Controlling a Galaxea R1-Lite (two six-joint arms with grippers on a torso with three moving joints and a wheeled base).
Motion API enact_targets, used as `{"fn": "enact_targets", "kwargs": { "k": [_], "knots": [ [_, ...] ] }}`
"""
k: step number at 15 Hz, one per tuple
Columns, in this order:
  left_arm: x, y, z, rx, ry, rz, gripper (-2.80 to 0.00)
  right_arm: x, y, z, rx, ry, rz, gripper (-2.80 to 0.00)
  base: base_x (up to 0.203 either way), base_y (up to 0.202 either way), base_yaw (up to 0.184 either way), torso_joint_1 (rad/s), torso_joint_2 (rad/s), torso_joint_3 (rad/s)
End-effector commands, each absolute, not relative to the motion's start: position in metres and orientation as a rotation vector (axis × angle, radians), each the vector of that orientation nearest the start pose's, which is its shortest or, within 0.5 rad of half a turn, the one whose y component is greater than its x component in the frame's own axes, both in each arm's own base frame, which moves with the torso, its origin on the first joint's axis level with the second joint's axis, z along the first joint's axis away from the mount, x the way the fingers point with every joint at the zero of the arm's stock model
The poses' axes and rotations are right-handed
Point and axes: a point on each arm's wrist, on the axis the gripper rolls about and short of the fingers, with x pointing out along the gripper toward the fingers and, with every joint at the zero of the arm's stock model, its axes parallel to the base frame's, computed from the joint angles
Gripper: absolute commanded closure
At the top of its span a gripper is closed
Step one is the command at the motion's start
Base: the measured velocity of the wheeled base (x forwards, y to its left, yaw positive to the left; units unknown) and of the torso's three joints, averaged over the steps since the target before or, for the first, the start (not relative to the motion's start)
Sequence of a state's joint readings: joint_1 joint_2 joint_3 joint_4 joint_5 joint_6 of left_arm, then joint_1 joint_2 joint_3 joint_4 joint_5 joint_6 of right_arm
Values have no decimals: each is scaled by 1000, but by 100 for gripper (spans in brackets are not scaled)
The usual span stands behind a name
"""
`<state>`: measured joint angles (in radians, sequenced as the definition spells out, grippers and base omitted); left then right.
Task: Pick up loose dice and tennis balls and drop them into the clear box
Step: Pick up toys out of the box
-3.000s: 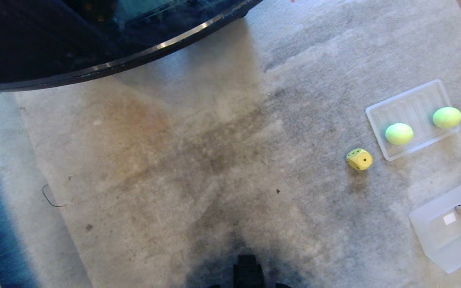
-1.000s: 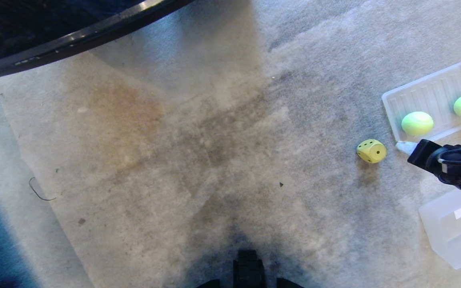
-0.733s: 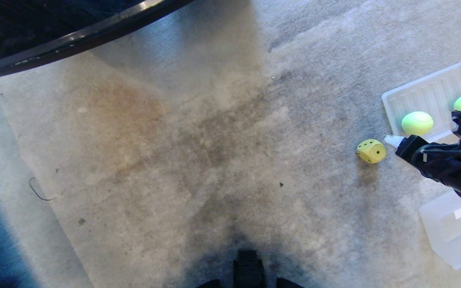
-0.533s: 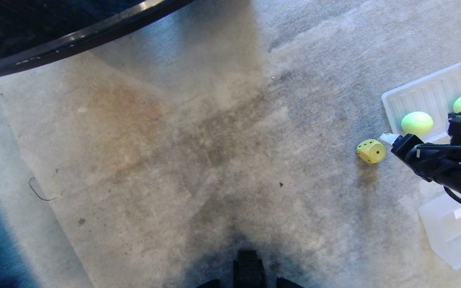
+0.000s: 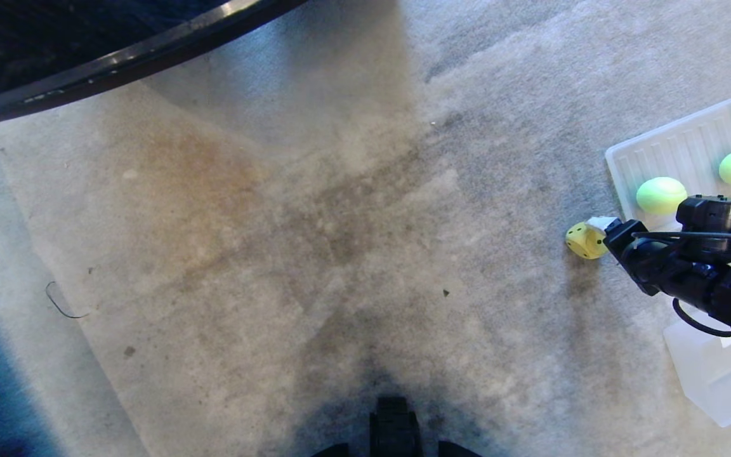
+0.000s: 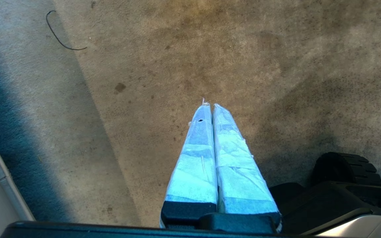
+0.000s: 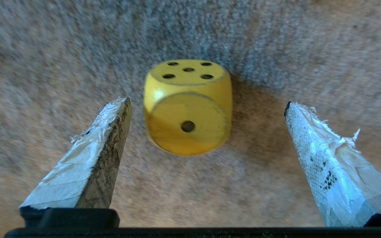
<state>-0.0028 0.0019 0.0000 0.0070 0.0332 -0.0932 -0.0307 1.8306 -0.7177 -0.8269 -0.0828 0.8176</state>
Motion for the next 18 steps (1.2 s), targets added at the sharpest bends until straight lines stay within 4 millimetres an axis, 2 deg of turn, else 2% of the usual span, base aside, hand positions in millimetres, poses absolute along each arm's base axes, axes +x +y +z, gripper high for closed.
{"fn": "enact_targets", "kwargs": {
  "k": [1, 6, 8, 9, 15, 18],
  "knots": [
    [-23, 1, 75, -94, 6, 31, 0, 327, -7, 128, 824, 242, -197, -280, 0, 0, 0, 0, 0, 0],
    [-23, 1, 75, -93, 8, 31, 0, 340, 2, 113, 822, 240, -155, -280, 0, 0, 0, 0, 0, 0],
    [-23, 1, 75, -93, 7, 31, 0, 341, 2, 115, 819, 203, -146, -280, 0, 0, 0, 0, 0, 0],
    [-23, 1, 75, -94, 7, 31, 0, 341, 1, 117, 814, 190, -144, 0, 0, 0, 0, 0, 0, 0],
    [-23, 1, 75, -93, 6, 31, 0, 329, -1, 140, 728, 135, -113, 0, 0, 0, 0, 0, 0, 0],
    [-23, 1, 75, -94, 8, 31, 0, 311, -1, 166, 688, 98, -96, 0, 0, 0, 0, 0, 0, 0]
  ]
}}
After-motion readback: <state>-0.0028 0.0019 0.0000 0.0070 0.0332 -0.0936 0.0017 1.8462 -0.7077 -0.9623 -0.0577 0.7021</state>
